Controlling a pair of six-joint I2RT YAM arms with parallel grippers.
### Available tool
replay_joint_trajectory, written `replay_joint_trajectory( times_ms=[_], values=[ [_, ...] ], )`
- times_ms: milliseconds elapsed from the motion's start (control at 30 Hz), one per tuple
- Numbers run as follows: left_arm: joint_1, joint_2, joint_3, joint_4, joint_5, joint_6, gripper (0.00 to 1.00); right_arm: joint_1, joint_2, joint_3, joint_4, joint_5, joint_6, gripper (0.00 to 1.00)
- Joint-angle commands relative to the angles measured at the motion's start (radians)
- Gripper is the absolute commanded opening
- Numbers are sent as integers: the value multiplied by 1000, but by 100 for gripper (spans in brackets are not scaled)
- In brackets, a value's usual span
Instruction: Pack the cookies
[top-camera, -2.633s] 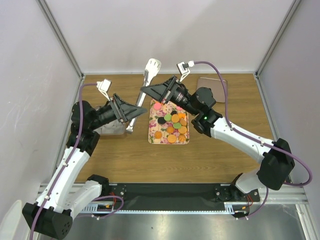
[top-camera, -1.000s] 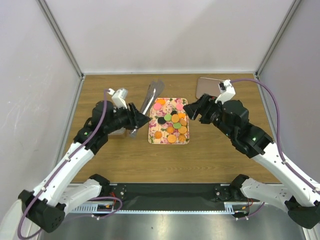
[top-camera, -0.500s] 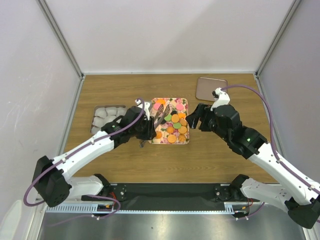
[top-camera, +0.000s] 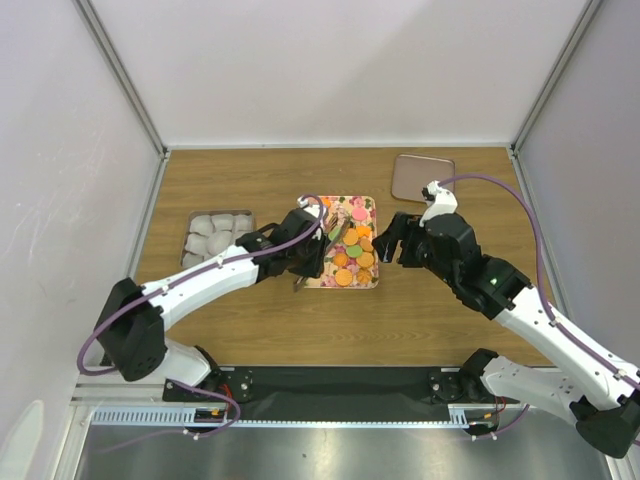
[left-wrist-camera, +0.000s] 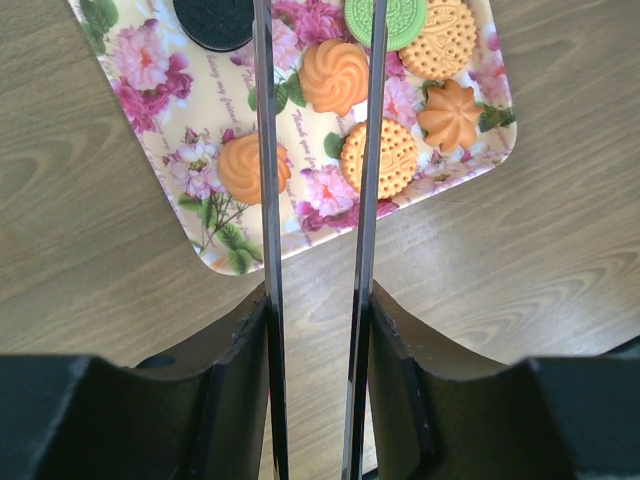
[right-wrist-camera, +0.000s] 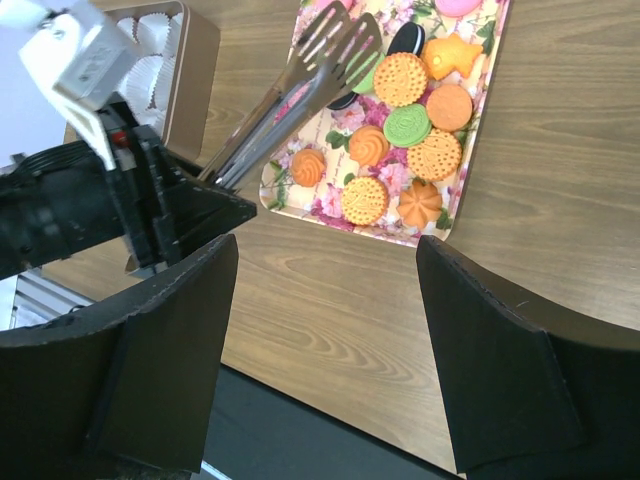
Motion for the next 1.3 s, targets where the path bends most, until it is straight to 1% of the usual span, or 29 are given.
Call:
replay_joint_trajectory(
  times_ms=[0,600,900,1267],
  values=[
    [-14,28,64,15,-24,38,43,0,-30,2,6,17,-18,77],
    [-37,160,130,14,-25,66,45,0,-56,-20,5,12,-6,77],
    [-58,165,124,5,-38,55,45,2,-77,-30,-1,14,4,77],
    [-67,163,115,-9,-47,52,34,2,-90,-32,-4,12,7,76]
  ],
)
